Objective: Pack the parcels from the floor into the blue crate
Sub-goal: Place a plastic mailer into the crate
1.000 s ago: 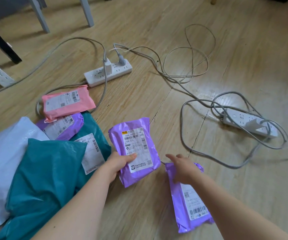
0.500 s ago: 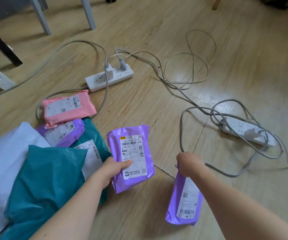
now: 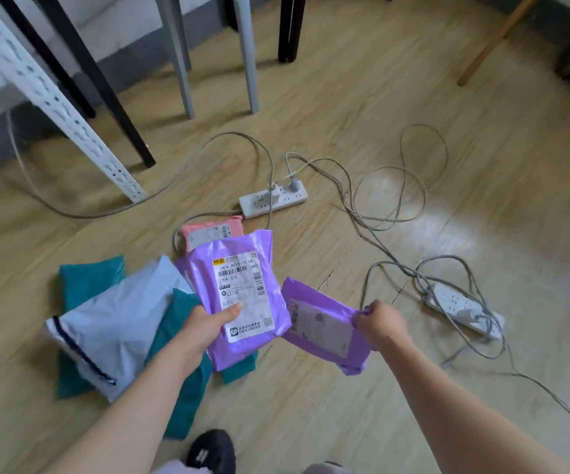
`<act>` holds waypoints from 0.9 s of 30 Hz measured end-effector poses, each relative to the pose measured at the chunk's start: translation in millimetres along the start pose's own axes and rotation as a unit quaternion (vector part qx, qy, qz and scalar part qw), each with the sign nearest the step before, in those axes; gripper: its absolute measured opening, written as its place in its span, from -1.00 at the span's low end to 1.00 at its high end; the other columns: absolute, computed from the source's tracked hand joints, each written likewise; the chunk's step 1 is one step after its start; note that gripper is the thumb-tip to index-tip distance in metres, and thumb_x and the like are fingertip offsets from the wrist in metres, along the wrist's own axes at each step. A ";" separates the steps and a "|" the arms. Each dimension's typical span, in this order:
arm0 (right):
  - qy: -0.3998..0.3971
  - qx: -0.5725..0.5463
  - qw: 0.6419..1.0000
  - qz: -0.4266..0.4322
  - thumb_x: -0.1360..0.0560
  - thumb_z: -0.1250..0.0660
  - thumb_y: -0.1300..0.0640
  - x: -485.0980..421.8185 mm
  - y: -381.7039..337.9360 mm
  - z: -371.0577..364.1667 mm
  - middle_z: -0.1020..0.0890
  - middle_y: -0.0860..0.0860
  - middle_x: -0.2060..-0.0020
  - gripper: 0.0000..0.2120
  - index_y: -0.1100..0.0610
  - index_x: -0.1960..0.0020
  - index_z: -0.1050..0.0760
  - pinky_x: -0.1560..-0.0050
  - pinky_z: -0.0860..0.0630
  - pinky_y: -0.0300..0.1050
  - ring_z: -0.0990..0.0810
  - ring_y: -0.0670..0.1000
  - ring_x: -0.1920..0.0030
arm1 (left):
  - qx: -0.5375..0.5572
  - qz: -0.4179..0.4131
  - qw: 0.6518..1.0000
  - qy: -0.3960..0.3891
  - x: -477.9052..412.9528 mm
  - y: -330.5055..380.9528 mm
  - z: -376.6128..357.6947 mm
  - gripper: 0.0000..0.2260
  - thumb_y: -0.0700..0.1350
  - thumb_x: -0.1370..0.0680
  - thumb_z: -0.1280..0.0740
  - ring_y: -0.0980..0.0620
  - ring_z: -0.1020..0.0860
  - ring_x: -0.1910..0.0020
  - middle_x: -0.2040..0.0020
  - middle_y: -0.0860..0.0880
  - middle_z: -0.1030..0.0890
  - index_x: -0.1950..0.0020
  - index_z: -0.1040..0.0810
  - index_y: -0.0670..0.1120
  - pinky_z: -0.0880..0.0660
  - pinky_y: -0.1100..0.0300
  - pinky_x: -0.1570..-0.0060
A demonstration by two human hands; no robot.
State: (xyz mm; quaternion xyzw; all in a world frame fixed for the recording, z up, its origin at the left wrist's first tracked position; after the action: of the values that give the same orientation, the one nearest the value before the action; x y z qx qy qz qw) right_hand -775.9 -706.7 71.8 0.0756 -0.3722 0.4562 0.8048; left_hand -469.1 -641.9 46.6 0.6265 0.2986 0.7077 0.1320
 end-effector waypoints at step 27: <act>-0.206 -0.265 0.917 0.216 -0.50 -0.19 0.36 520.0 -271.7 96.8 -0.48 0.09 0.31 -0.82 0.13 0.18 -0.45 0.50 -0.58 -0.16 -0.52 0.08 0.27 | 0.254 -0.180 0.934 0.177 535.6 129.3 283.3 -0.89 -0.22 -0.51 -0.35 0.10 -0.67 0.28 0.15 0.01 -0.70 -0.02 -0.60 -0.10 -0.59 0.21 0.19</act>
State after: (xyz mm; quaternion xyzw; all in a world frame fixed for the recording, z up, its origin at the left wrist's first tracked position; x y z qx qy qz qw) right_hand -452.9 -554.3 547.3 -0.1307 -0.6446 0.4779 0.5822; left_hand -267.7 -370.3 565.8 0.4394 0.5949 0.6719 0.0385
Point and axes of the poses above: each hand's wrist, its own x-axis away from the middle knuckle, its own z-axis out of the back of the hand, y = z × x, the point moved 8 cm from there along -x, towards the middle knuckle
